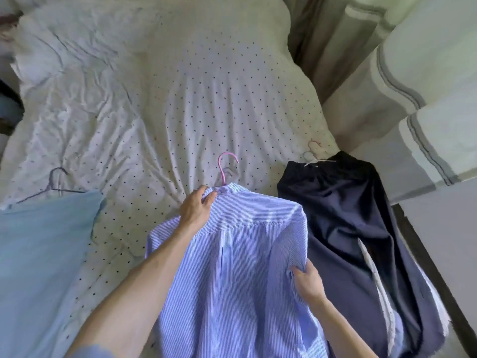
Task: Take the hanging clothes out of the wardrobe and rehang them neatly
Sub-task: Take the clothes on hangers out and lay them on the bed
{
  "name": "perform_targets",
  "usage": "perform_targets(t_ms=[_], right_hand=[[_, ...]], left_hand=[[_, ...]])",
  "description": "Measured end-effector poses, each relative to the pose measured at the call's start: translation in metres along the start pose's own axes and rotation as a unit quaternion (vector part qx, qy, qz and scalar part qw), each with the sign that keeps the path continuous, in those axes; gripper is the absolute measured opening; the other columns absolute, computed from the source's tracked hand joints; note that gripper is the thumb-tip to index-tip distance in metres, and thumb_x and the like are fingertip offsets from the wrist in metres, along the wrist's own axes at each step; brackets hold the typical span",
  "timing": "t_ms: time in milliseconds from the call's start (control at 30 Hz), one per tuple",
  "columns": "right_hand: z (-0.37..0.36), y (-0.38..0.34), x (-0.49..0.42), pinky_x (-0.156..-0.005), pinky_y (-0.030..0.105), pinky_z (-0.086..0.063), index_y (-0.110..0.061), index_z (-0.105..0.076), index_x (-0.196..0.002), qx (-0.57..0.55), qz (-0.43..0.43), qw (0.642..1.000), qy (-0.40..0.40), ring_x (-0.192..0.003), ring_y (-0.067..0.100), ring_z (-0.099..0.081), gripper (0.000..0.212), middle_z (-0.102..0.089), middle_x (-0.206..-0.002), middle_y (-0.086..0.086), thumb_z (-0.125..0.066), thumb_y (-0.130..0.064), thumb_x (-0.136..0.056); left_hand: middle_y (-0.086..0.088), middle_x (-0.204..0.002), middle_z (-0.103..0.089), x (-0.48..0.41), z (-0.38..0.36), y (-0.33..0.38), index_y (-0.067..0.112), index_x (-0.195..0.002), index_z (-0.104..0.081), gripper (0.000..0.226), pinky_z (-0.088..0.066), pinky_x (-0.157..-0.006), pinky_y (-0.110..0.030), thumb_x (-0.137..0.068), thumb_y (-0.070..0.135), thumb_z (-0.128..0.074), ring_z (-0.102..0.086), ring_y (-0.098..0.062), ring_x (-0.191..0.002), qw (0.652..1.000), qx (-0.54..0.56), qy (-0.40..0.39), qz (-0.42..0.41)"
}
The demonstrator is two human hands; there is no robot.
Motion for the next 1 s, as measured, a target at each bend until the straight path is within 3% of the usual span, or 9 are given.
perform_targets(t_ms=[100,200,333,400,467,633,767,867,1000], right_hand=[[-0.012,-0.005,-0.03,-0.061,0.028,-0.043,-0.015,-0.056,-0.091,0.031,-0.018,0.999,0.024,-0.075,0.017,-0.059,0.012,-0.065,-0.084,0.001,-0.044,-0.014,-0.093],[-0.027,-0.004,-0.057,-0.062,0.032,-0.042,-0.008,-0.05,-0.09,0.067,-0.024,0.997,0.028,-0.073,0.022,-0.058,0.012,-0.065,-0.082,0.006,-0.041,-0.016,-0.095],[-0.055,0.002,-0.09,-0.075,0.041,-0.047,-0.012,-0.046,-0.094,0.126,0.007,0.991,0.032,-0.084,0.032,-0.059,0.015,-0.063,-0.089,0.007,-0.042,-0.025,-0.099],[-0.07,0.008,-0.101,-0.082,0.043,-0.047,-0.013,-0.05,-0.106,0.16,0.034,0.986,0.025,-0.092,0.033,-0.057,0.021,-0.063,-0.098,0.006,-0.045,-0.031,-0.098],[-0.085,0.018,-0.111,-0.088,0.045,-0.045,-0.01,-0.05,-0.124,0.214,0.051,0.975,0.008,-0.1,0.034,-0.055,0.04,-0.061,-0.111,0.008,-0.049,-0.037,-0.094],[-0.109,0.033,-0.122,-0.1,0.049,-0.04,-0.015,-0.03,-0.152,0.359,0.076,0.93,0.03,-0.128,0.03,-0.042,0.078,-0.04,-0.147,0.0,-0.053,-0.056,-0.089],[-0.113,0.031,-0.128,-0.106,0.049,-0.034,-0.018,-0.019,-0.156,0.373,0.075,0.924,0.027,-0.134,0.028,-0.036,0.088,-0.033,-0.152,-0.001,-0.056,-0.057,-0.087],[-0.104,0.025,-0.125,-0.107,0.046,-0.035,-0.019,-0.018,-0.156,0.367,0.058,0.928,0.006,-0.135,0.026,-0.037,0.091,-0.034,-0.152,-0.003,-0.06,-0.055,-0.084],[-0.081,0.022,-0.108,-0.101,0.041,-0.044,-0.024,-0.03,-0.149,0.312,0.064,0.948,-0.023,-0.127,0.025,-0.047,0.08,-0.046,-0.142,-0.005,-0.063,-0.045,-0.079]], left_hand=[[-0.021,-0.118,-0.064,-0.043,-0.031,-0.022,0.003,-0.129,-0.057,0.046,-0.043,-0.087,-0.039,-0.102,0.039,-0.051,-0.06,-0.036,-0.108,1.0,-0.023,-0.013,0.006],[-0.021,-0.095,-0.061,-0.08,-0.061,-0.047,0.0,-0.108,-0.059,0.039,-0.041,-0.074,-0.042,-0.102,0.038,-0.051,-0.059,-0.039,-0.089,0.999,-0.048,-0.005,0.001],[-0.023,-0.084,-0.06,-0.119,-0.095,-0.074,0.0,-0.095,-0.061,0.039,-0.042,-0.071,-0.046,-0.101,0.038,-0.053,-0.058,-0.04,-0.082,0.997,-0.06,0.039,0.004],[-0.021,-0.085,-0.062,-0.132,-0.112,-0.09,0.005,-0.093,-0.06,0.041,-0.047,-0.072,-0.048,-0.1,0.044,-0.05,-0.058,-0.039,-0.083,0.996,-0.086,0.038,0.003],[-0.021,-0.089,-0.062,-0.141,-0.128,-0.105,0.007,-0.094,-0.061,0.04,-0.049,-0.075,-0.05,-0.099,0.045,-0.049,-0.058,-0.041,-0.086,0.991,-0.121,0.051,-0.008],[-0.019,-0.083,-0.062,-0.155,-0.152,-0.127,0.006,-0.097,-0.064,0.027,-0.047,-0.065,-0.046,-0.098,0.032,-0.057,-0.059,-0.04,-0.074,0.966,-0.217,0.108,-0.091],[-0.019,-0.086,-0.064,-0.165,-0.155,-0.141,0.007,-0.101,-0.064,0.027,-0.045,-0.06,-0.045,-0.099,0.032,-0.054,-0.06,-0.04,-0.071,0.953,-0.253,0.103,-0.128],[-0.023,-0.088,-0.064,-0.163,-0.145,-0.132,0.004,-0.102,-0.065,0.026,-0.047,-0.064,-0.046,-0.097,0.029,-0.061,-0.061,-0.042,-0.078,0.956,-0.243,0.074,-0.149],[-0.024,-0.112,-0.064,-0.157,-0.128,-0.107,0.004,-0.116,-0.06,0.037,-0.046,-0.085,-0.049,-0.1,0.036,-0.049,-0.058,-0.043,-0.105,0.97,-0.238,-0.02,-0.045]])
Point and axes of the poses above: each hand's wrist, its own x-axis away from the middle knuckle, its own z-axis out of the back of the hand, y = z × x, the point moved 1 cm from there along -x, towards the middle knuckle
